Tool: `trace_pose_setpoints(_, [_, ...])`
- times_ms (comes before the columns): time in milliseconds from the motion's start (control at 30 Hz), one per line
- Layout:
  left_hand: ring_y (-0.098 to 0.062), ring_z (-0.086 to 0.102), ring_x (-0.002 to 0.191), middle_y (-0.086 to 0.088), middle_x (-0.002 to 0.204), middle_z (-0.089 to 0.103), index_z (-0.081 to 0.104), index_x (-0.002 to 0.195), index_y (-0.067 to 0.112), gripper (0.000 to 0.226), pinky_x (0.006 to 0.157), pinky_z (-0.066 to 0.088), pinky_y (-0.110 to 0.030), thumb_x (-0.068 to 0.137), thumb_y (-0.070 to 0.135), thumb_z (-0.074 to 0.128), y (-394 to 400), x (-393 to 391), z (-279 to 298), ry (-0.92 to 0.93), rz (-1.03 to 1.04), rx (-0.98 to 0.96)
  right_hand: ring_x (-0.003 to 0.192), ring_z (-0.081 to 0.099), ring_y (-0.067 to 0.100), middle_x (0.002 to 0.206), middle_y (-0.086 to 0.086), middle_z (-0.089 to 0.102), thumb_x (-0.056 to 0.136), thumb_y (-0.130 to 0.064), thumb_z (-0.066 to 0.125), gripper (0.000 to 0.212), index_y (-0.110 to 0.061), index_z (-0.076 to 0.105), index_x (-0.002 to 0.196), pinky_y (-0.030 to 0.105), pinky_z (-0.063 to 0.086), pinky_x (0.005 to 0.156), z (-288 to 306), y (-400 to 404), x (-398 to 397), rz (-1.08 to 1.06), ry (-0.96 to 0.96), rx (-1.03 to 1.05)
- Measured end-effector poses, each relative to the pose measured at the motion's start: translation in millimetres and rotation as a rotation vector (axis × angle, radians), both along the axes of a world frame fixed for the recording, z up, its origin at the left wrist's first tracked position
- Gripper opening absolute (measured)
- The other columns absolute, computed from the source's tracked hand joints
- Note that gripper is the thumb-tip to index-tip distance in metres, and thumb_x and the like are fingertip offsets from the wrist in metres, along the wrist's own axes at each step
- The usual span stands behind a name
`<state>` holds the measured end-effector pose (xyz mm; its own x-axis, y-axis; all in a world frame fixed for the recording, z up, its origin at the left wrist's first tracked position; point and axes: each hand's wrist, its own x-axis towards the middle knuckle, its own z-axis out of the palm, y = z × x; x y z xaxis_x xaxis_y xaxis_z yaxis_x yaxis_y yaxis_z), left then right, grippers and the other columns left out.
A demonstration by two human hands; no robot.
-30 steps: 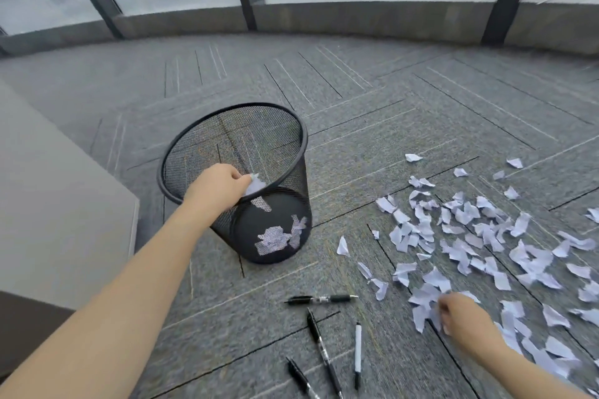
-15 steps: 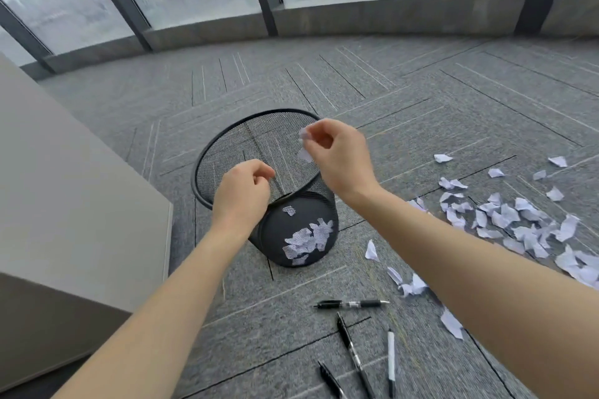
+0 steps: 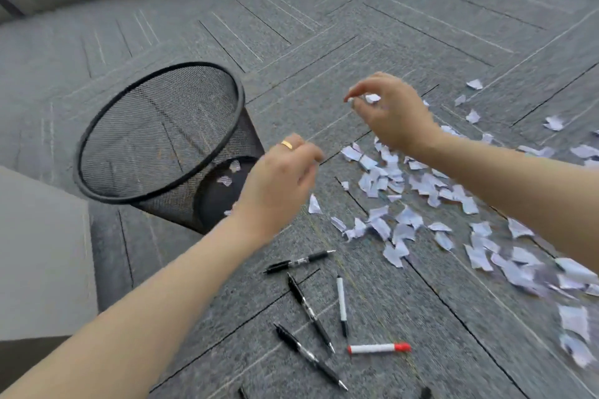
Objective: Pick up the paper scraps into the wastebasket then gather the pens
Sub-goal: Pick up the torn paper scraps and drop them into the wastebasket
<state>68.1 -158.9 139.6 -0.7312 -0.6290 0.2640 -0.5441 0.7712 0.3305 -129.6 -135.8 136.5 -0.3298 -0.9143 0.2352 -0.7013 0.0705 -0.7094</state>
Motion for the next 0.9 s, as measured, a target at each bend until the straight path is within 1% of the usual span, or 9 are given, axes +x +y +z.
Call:
trace_pose_setpoints(33, [-0.025, 0.061, 0.083, -0.005, 0.101, 0.059, 0.065, 0.1, 0.009, 0.016, 0.072, 0.05, -0.036, 0.089, 0.01, 0.053, 6.7, -16.7, -19.2, -0.165, -0.074, 0.067, 0.104, 0.056, 0.024, 0.107, 0.009, 0.063, 0.09, -0.017, 0.054, 0.02, -0.007, 0.067, 0.102, 0.024, 0.034, 0.083, -17.9, 16.6, -19.7, -0.043, 0.02, 0.088])
trace_pose_setpoints(133, [-0.029, 0.057, 0.103, -0.006, 0.123, 0.051, 0.06, 0.115, 0.016, 0.025, 0.08, 0.051, -0.041, 0.094, 0.02, 0.047, 22.0, -52.4, -75.9, -0.716, -0.176, 0.255, 0.097, 0.055, 0.02, 0.103, 0.006, 0.061, 0.092, -0.02, 0.054, 0.019, -0.009, 0.065, 0.103, 0.026, 0.036, 0.078, -79.6, 82.3, -57.8, -0.04, 0.083, 0.407])
trace_pose_setpoints(233, [-0.034, 0.057, 0.103, -0.014, 0.13, 0.044, 0.051, 0.121, 0.011, 0.032, 0.075, 0.049, -0.042, 0.094, 0.029, 0.049, 31.4, -70.2, -114.1, -0.863, -0.156, 0.313, 0.103, 0.056, 0.023, 0.11, 0.005, 0.059, 0.091, -0.026, 0.056, 0.02, -0.015, 0.064, 0.104, 0.036, 0.046, 0.083, -120.8, 134.7, -73.0, 0.025, 0.165, 0.644])
trace_pose_setpoints(367, [-0.04, 0.05, 0.116, -0.017, 0.149, 0.021, 0.022, 0.142, 0.022, 0.07, 0.081, 0.05, -0.046, 0.087, 0.047, 0.057, 36.8, -88.0, -145.9, -0.806, -0.034, 0.385, 0.109, 0.054, 0.019, 0.129, 0.002, 0.049, 0.086, -0.037, 0.061, 0.042, -0.019, 0.053, 0.122, 0.036, 0.047, 0.091, -140.3, 157.0, -67.4, -0.014, 0.127, 0.691])
trace_pose_setpoints(467, [-0.039, 0.027, 0.136, -0.01, 0.157, -0.009, -0.003, 0.148, 0.033, 0.096, 0.094, 0.044, -0.05, 0.08, 0.055, 0.061, 42.8, -95.5, -159.6, -0.842, -0.016, 0.456, 0.119, 0.047, 0.022, 0.139, 0.002, 0.04, 0.079, -0.043, 0.067, 0.066, -0.02, 0.04, 0.134, 0.036, 0.041, 0.099, -155.8, 149.1, -44.1, 0.033, 0.165, 0.66])
trace_pose_setpoints(533, [-0.038, 0.012, 0.141, -0.008, 0.157, -0.016, -0.005, 0.148, 0.031, 0.099, 0.1, 0.04, -0.051, 0.08, 0.053, 0.062, 56.1, -96.3, -167.4, -0.857, -0.03, 0.472, 0.125, 0.04, 0.025, 0.144, 0.002, 0.032, 0.077, -0.043, 0.068, 0.074, -0.021, 0.033, 0.138, 0.037, 0.037, 0.102, -164.8, 139.6, -27.1, 0.075, 0.218, 0.649])
trace_pose_setpoints(633, [-0.036, 0.006, 0.143, -0.011, 0.158, -0.005, 0.006, 0.148, 0.024, 0.092, 0.105, 0.034, -0.049, 0.081, 0.046, 0.065, 74.5, -92.2, -175.3, -0.795, -0.009, 0.447, 0.129, 0.034, 0.028, 0.15, 0.003, 0.023, 0.077, -0.04, 0.068, 0.082, -0.023, 0.023, 0.143, 0.039, 0.034, 0.104, -178.4, 126.0, -7.8, 0.093, 0.286, 0.648])
trace_pose_setpoints(733, [-0.032, 0.026, 0.135, -0.011, 0.15, 0.022, 0.022, 0.143, 0.019, 0.084, 0.095, 0.044, -0.044, 0.078, 0.04, 0.069, 80.4, -88.7, -175.6, -0.672, 0.037, 0.405, 0.129, 0.033, 0.03, 0.15, 0.005, 0.024, 0.077, -0.035, 0.068, 0.083, -0.022, 0.021, 0.144, 0.041, 0.032, 0.106, -187.4, 118.6, 0.3, 0.068, 0.245, 0.659])
trace_pose_setpoints(900, [-0.03, 0.055, 0.106, -0.009, 0.123, 0.046, 0.046, 0.121, 0.01, 0.035, 0.074, 0.049, -0.041, 0.09, 0.023, 0.057, 91.7, -86.5, -175.0, -0.381, 0.086, 0.566, 0.111, 0.045, 0.021, 0.123, 0.004, 0.047, 0.079, -0.026, 0.069, 0.046, -0.02, 0.052, 0.122, 0.037, 0.041, 0.099, -188.1, 115.4, -10.3, 0.047, 0.073, 0.613])
